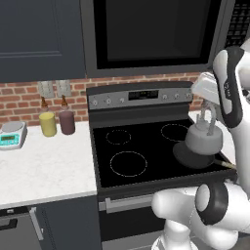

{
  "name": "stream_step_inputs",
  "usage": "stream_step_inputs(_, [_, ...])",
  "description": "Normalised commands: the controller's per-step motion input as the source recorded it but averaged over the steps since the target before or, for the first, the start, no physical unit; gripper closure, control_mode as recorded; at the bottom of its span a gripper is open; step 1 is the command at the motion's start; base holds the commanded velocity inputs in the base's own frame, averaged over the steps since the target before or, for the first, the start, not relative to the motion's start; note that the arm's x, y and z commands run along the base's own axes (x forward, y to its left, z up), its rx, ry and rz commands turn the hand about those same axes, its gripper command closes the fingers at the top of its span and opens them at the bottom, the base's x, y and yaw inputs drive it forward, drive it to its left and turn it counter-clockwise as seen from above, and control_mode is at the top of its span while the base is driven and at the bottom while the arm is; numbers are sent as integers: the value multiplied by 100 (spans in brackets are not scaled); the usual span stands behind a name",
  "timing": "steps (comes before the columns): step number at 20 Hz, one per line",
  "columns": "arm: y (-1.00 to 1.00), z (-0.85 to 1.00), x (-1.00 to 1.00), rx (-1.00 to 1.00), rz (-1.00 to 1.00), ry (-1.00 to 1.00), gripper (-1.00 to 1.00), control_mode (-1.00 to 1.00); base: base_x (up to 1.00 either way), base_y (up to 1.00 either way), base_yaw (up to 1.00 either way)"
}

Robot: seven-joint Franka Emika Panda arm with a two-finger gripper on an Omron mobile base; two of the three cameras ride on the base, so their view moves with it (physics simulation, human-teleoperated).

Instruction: Pick the kettle from the counter and place it on a stove burner. Then turn the burner on.

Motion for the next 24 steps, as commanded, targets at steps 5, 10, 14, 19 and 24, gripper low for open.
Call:
stream_step_inputs(5, [100, 0, 8, -6, 32, -5, 100, -100, 0, 0, 0])
stream_step_inputs(10, [100, -1, 18, -1, 28, -16, 100, -100, 0, 0, 0])
stream_step_inputs(14, [91, -12, 41, 0, 25, -18, 100, -100, 0, 0, 0])
stream_step_inputs(19, [47, -31, 39, 0, 9, -2, 100, -100, 0, 0, 0])
stream_step_inputs(24, [25, -25, 35, 0, 0, 10, 100, -100, 0, 0, 0])
